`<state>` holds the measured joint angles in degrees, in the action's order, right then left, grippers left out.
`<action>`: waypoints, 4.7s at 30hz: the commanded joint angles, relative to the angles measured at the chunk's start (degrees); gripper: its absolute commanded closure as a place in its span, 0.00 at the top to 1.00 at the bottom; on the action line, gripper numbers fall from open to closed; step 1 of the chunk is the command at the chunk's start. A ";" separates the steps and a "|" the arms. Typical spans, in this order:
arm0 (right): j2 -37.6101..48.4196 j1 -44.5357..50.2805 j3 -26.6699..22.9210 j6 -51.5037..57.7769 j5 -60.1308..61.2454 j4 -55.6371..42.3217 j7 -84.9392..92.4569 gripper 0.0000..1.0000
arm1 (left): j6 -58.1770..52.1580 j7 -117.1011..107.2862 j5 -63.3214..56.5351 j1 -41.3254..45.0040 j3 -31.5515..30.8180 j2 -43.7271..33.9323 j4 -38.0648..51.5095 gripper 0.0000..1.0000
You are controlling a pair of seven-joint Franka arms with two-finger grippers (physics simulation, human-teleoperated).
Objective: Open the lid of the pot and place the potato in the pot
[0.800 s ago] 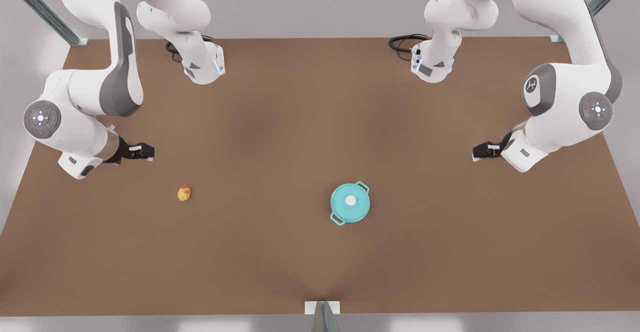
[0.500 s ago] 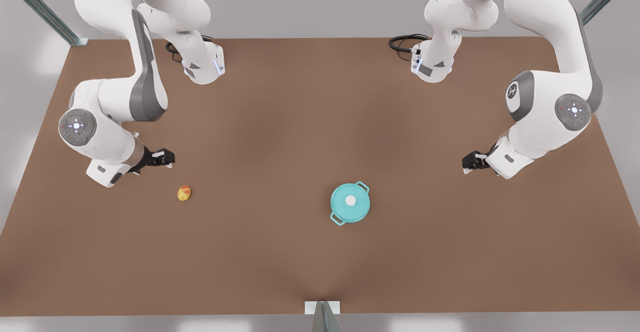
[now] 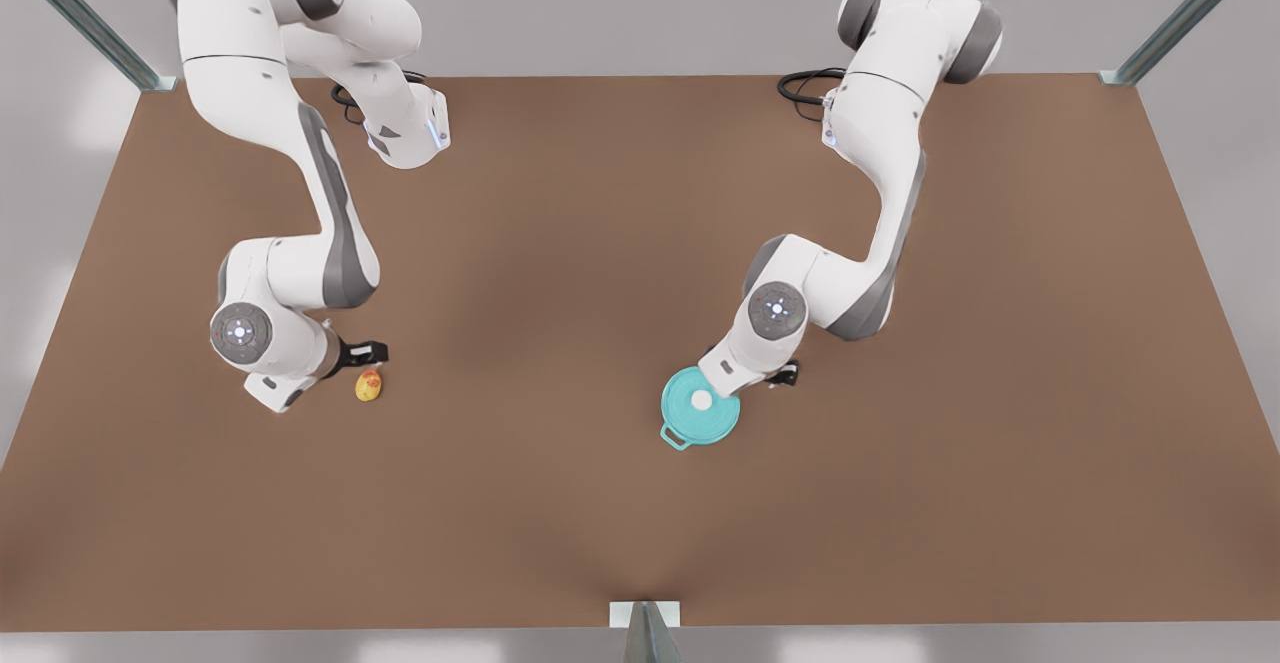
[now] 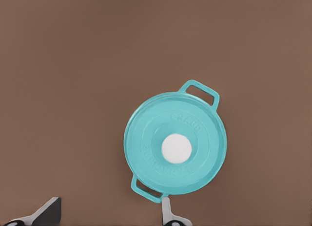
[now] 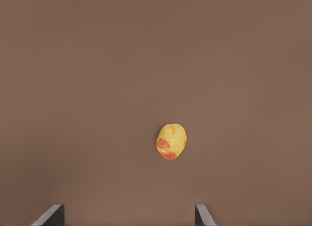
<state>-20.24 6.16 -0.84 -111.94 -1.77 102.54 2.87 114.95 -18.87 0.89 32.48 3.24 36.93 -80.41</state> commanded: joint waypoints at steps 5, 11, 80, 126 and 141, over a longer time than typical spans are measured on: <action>-1.38 -0.18 -0.21 -15.77 0.01 2.84 -9.02 1.00 | 10.82 -28.85 -0.81 2.41 0.18 4.02 1.30 1.00; -3.58 0.08 -0.12 -22.62 0.01 5.30 -11.57 1.00 | 11.79 -28.85 -0.45 4.52 0.01 7.63 3.24 1.00; -3.23 7.99 0.84 -12.87 0.54 1.17 -29.49 0.54 | -16.16 20.45 2.01 -24.31 0.89 -25.42 -4.76 1.00; -34.60 35.68 0.23 -37.47 18.55 -38.64 -69.49 0.54 | -14.84 15.71 0.16 -24.13 1.06 -26.30 -8.36 1.00; -40.76 40.86 -4.87 -41.08 18.55 -42.60 -72.74 1.00 | -14.49 15.62 0.16 -24.05 1.06 -26.47 -8.98 1.00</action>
<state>-61.07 47.00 -5.51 -151.87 16.81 59.98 -63.40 100.29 -3.28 1.10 8.38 4.30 10.53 -89.37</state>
